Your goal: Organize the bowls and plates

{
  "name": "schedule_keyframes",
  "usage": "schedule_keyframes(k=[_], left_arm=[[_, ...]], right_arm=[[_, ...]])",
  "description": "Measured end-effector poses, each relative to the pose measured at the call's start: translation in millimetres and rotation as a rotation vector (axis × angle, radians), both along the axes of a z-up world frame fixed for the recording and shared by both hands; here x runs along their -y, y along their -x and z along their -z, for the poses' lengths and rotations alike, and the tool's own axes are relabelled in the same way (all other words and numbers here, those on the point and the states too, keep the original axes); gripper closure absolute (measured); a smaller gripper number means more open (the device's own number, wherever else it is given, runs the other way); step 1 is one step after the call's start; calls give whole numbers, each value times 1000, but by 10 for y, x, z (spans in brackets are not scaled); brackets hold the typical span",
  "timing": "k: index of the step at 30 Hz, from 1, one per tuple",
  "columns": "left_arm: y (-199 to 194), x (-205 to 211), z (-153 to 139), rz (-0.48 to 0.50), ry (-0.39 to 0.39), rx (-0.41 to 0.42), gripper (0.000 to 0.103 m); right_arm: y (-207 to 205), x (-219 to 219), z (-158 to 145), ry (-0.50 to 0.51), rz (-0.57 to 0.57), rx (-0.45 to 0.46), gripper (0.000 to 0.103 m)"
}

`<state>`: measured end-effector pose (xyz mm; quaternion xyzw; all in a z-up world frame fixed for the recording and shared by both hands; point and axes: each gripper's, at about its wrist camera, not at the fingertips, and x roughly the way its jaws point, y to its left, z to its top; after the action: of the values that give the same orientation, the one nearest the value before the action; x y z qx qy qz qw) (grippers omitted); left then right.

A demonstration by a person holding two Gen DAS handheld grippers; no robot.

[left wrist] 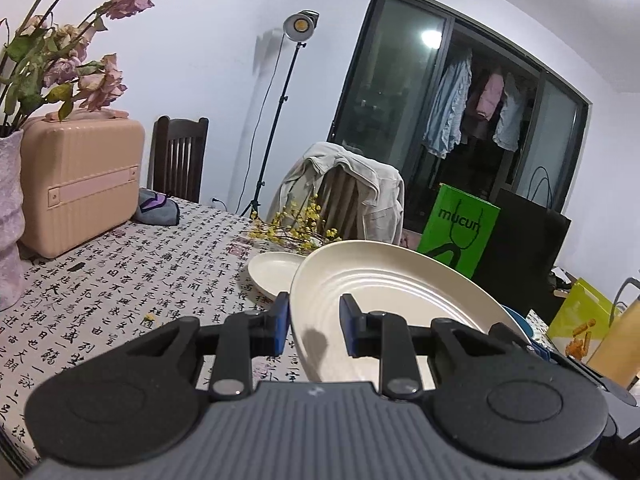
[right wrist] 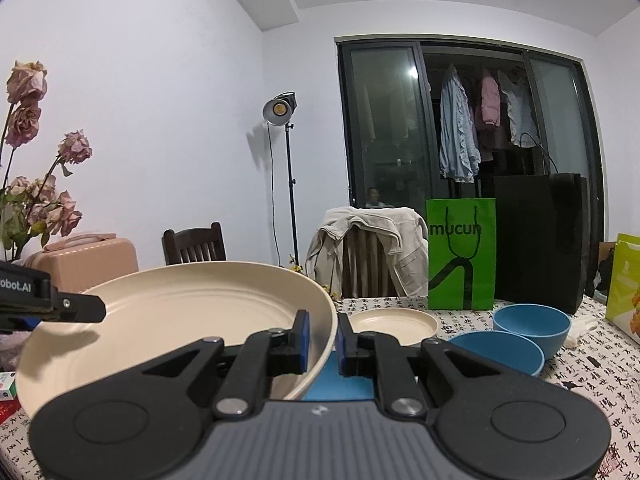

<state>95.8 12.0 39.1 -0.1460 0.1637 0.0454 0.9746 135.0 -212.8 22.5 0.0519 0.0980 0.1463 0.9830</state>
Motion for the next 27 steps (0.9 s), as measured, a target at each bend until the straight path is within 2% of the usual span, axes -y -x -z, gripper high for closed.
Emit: schedule_keyframes(k=[27], left_arm=[[5,459,316,52,-7,23,77]], right_arm=[[160,492,419,-36,50,33,90]])
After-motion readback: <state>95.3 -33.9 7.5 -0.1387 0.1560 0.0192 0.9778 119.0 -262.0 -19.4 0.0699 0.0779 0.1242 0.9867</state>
